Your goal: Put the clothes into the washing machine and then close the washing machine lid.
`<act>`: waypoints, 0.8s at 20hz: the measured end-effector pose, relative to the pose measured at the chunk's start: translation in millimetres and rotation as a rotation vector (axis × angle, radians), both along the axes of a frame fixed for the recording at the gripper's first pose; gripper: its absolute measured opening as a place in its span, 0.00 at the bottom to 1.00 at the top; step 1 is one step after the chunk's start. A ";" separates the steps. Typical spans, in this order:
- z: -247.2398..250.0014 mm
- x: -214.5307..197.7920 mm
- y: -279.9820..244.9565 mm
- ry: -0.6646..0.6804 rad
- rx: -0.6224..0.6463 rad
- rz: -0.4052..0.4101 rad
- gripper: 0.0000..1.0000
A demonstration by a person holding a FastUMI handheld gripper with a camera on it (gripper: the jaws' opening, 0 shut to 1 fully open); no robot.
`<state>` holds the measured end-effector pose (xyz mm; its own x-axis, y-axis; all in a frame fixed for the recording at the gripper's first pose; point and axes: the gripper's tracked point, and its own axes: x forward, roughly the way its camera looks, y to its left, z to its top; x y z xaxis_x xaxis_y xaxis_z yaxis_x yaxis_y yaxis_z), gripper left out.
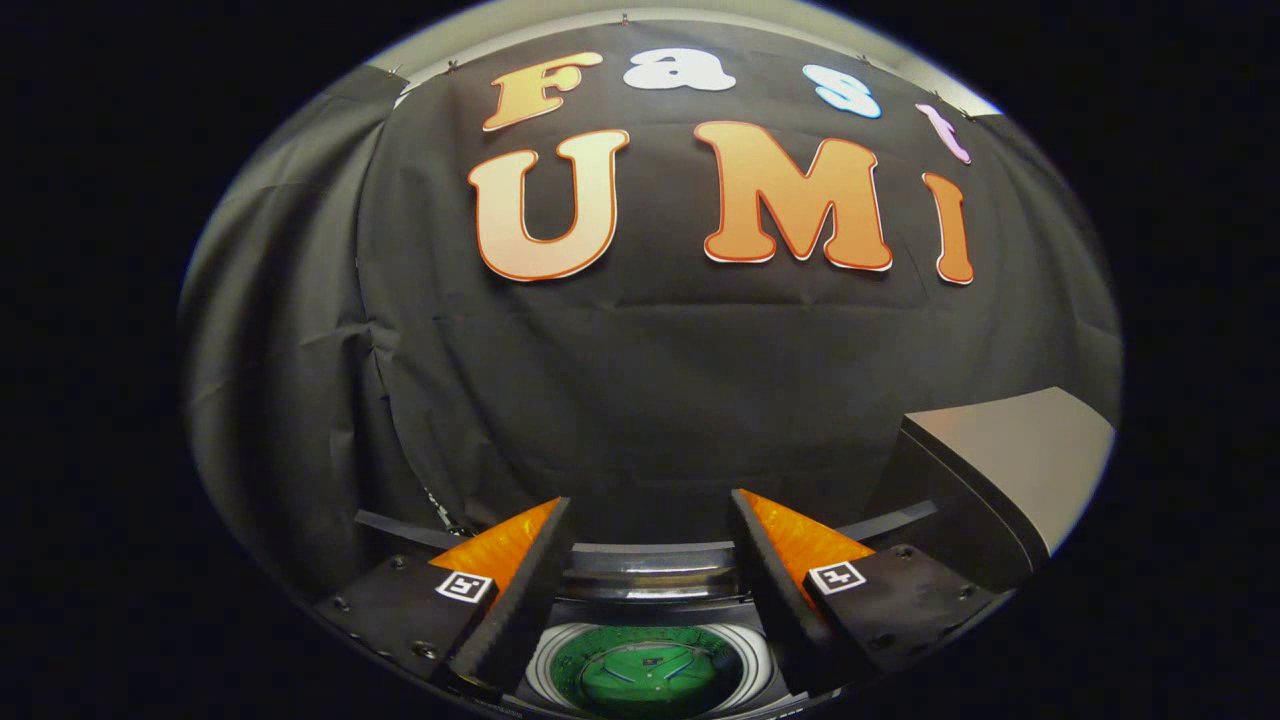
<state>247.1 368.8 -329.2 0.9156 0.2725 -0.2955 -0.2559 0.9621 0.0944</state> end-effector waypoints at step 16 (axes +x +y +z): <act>-25.0 -44.3 -5.6 -0.065 0.013 -0.011 0.98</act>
<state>202.7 363.2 -354.2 0.9358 0.2655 -0.2321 -0.2511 0.9637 0.0901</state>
